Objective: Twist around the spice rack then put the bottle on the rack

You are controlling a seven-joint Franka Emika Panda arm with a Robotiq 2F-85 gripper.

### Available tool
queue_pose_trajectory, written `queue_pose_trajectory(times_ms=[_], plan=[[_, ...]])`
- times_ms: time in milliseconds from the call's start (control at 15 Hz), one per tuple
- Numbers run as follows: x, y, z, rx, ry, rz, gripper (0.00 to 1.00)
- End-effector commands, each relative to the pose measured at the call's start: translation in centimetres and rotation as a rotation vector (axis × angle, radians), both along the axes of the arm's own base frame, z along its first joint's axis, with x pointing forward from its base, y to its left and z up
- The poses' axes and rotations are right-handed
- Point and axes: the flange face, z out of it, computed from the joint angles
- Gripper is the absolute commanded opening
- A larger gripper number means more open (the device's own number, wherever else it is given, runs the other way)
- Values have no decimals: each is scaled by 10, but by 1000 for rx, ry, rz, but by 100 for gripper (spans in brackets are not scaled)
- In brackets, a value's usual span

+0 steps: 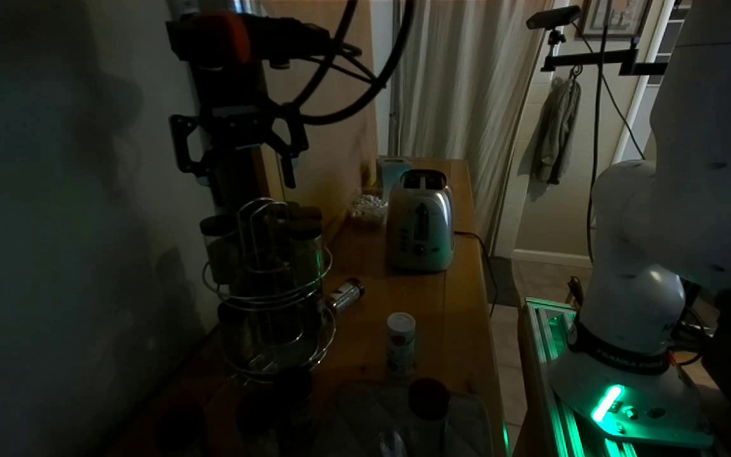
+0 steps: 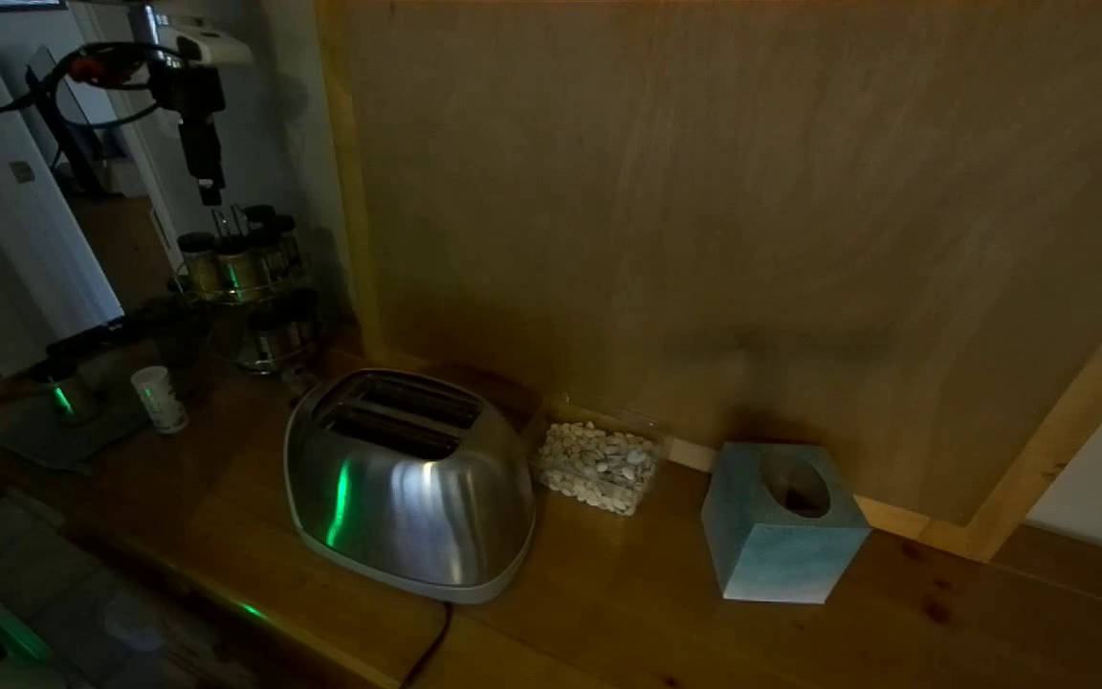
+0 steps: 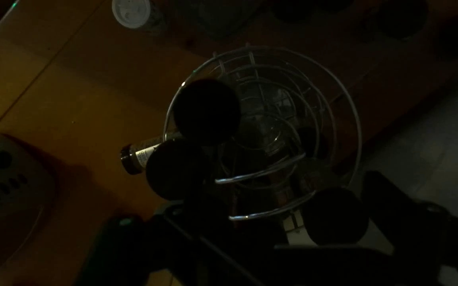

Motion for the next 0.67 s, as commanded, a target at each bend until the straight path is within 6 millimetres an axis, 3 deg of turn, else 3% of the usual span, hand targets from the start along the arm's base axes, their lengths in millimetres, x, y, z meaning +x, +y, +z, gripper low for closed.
queue_pose_trajectory(times_ms=[0,333,600], plan=[[-4,-7,-6,18,-49,-70,100],[2,-5,-9,7,-29,-45,100],[13,-18,-15,7,-23,-202,100]])
